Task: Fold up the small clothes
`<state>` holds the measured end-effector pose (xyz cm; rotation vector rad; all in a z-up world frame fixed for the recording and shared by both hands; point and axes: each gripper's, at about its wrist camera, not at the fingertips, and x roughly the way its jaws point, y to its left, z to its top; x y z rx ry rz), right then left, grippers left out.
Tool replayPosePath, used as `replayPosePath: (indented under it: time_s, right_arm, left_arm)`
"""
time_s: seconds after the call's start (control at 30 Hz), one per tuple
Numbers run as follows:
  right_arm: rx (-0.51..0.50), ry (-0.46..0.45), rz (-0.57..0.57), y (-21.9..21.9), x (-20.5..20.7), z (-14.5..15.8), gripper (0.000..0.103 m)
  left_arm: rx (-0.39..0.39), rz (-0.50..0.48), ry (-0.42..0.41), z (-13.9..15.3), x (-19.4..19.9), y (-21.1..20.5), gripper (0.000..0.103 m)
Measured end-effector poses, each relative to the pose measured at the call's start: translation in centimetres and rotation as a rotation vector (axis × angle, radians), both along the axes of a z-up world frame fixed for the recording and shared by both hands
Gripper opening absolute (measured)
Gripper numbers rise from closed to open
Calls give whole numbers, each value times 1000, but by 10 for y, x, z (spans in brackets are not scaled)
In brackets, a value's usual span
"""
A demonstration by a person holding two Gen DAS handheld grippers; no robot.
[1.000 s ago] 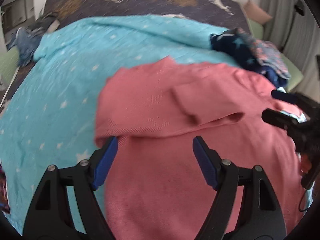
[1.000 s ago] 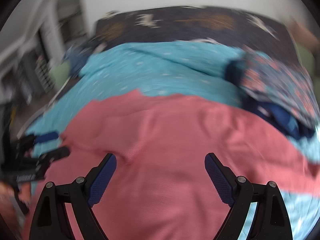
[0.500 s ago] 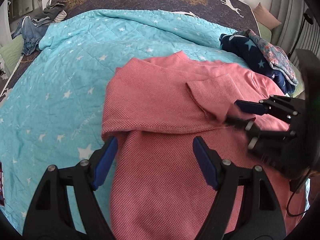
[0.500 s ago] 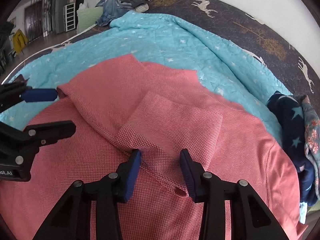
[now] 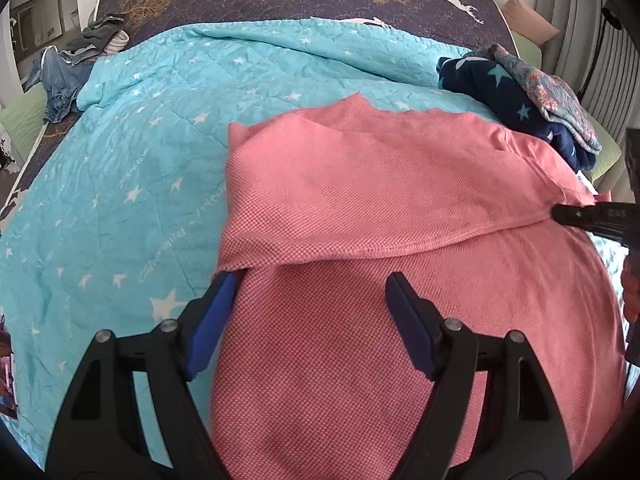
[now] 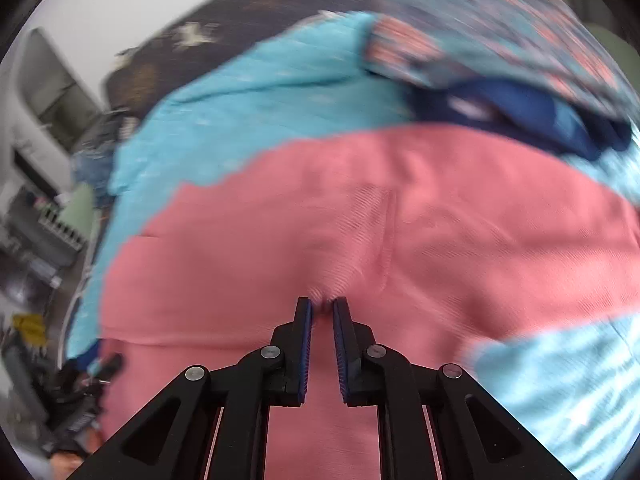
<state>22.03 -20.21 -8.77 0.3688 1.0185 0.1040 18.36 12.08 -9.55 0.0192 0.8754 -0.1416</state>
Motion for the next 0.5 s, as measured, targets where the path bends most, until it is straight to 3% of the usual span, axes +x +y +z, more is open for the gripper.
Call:
replayPosePath:
  time_s: [0.1,0.23,0.3,0.5]
  right_arm:
    - [64,-16,2,-8,-9,2,15]
    - [95,-64,13,-9,-6,13,42]
    - [111,-69,8,-9,-4,15,48]
    - [138,-29,10,-7,10,3,50]
  left_arm:
    - [11,17,-1,0,-1,3,78]
    - [30,62,8,-4,-2,12,78]
    - [21,87,23,-7,0,19,78]
    - [-18,205,58,-13,12,45,78]
